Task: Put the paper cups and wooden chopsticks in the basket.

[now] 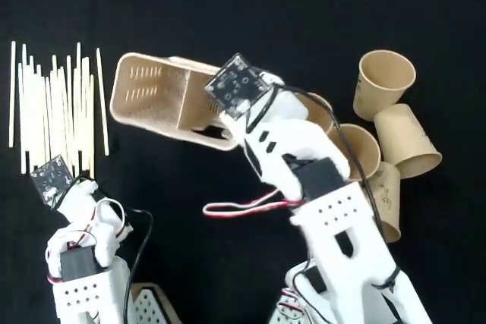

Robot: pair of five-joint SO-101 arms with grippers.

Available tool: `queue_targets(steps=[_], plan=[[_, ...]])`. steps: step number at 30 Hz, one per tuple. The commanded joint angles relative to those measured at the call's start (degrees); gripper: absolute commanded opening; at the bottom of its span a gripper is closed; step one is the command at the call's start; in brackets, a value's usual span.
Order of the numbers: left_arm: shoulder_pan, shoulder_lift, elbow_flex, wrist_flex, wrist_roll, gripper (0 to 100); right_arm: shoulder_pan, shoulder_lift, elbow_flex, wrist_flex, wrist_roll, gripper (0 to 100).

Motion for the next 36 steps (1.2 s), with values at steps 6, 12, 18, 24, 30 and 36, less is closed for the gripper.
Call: queue_targets(steps=[6, 12, 18, 24, 30, 36], plan=[[0.7, -0.3, 0.9, 0.3, 0.4, 3, -6.3, -2.6, -13.2, 15.6, -8.6, 1.2], [0.7, -0.3, 0.9, 0.3, 0.4, 3, -6.4, -2.3, -17.9, 23.1, -14.7, 1.4], [0.7, -0.3, 0.9, 0.3, 0.4, 3, -6.2, 4.0, -17.5, 26.0, -15.7, 1.6], [0.7, -0.3, 0.9, 0.3, 0.4, 3, -3.8, 10.8, -18.9, 25.8, -21.4, 16.8], [0.7, -0.3, 0.9, 0.3, 0.4, 3, 1.0, 12.4, -25.2, 26.5, -15.4, 17.2], [0.7, -0.3, 0.9, 0.3, 0.4, 3, 1.8, 12.4, -34.7, 36.7, -5.5, 17.2]])
